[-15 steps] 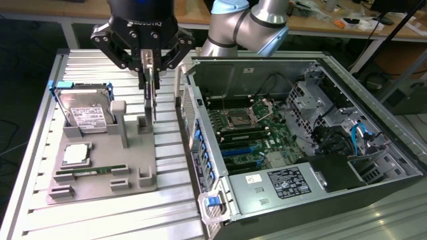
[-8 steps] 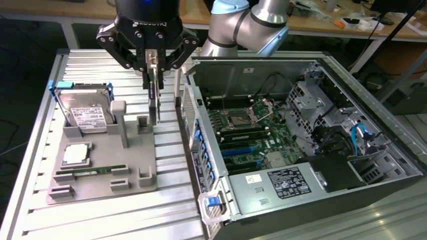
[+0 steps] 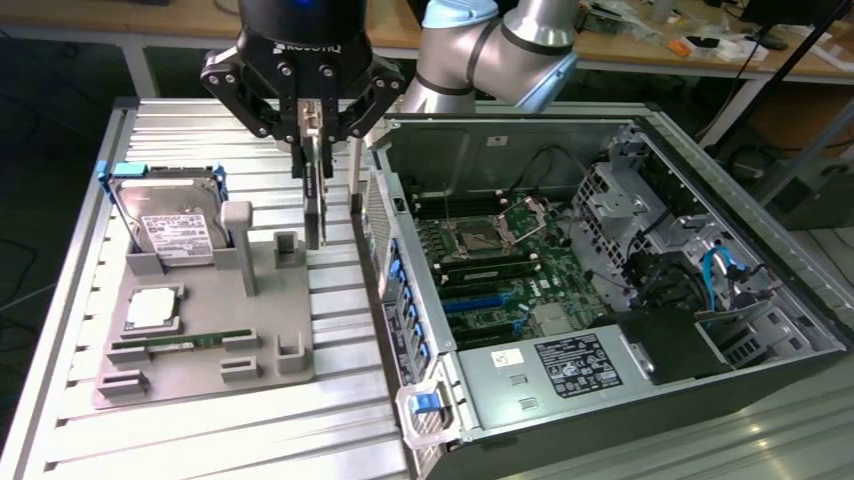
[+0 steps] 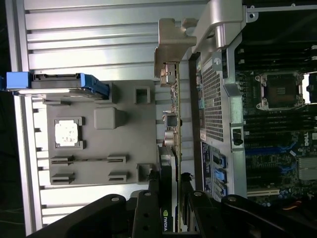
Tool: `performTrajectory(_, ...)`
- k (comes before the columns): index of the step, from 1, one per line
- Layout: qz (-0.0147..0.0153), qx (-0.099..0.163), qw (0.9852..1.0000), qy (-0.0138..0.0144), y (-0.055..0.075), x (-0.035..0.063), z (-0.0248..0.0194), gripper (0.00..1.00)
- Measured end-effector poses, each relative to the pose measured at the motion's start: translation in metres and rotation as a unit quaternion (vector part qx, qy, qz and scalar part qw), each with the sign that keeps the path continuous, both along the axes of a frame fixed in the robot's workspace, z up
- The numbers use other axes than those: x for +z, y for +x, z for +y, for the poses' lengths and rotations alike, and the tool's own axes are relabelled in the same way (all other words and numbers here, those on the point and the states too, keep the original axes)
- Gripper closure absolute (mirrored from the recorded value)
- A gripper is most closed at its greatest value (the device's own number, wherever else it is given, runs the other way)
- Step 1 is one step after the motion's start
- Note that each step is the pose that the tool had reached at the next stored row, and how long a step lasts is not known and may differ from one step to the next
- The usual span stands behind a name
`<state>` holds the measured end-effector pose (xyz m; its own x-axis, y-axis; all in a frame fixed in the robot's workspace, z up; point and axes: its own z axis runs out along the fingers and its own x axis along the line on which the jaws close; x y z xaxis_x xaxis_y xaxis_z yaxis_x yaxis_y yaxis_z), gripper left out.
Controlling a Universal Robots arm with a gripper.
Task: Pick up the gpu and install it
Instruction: 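Pick up the gpu and move the gpu toward the slot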
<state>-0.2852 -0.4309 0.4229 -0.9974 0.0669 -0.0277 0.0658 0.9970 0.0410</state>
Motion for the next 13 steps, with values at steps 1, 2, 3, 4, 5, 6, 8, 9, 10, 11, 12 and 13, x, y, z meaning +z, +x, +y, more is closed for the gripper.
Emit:
performTrajectory(1,0.0000,0.000,1.0000,0.0000,0.0005,0.0000,0.0000,0.73)
performTrajectory(2,0.0000,0.000,1.0000,0.0000,0.0011,0.0000,0.0000,0.73)
performTrajectory(3,0.0000,0.000,1.0000,0.0000,0.0021,0.0000,0.0000,0.73)
performTrajectory(4,0.0000,0.000,1.0000,0.0000,0.0028,0.0000,0.0000,0.73)
performTrajectory(5,0.0000,0.000,1.0000,0.0000,0.0033,0.0000,0.0000,0.73)
performTrajectory(6,0.0000,0.000,1.0000,0.0000,0.0038,0.0000,0.0000,0.73)
performTrajectory(8,0.0000,0.000,1.0000,0.0000,0.0049,0.0000,0.0000,0.73)
performTrajectory(9,0.0000,0.000,1.0000,0.0000,0.0054,0.0000,0.0000,0.73)
performTrajectory(10,0.0000,0.000,1.0000,0.0000,0.0060,0.0000,0.0000,0.73)
performTrajectory(11,0.0000,0.000,1.0000,0.0000,0.0065,-0.0001,0.0000,0.73)
performTrajectory(12,0.0000,0.000,1.0000,0.0000,0.0070,0.0000,0.0000,0.73)
performTrajectory(13,0.0000,0.000,1.0000,0.0000,0.0075,0.0000,0.0000,0.73)
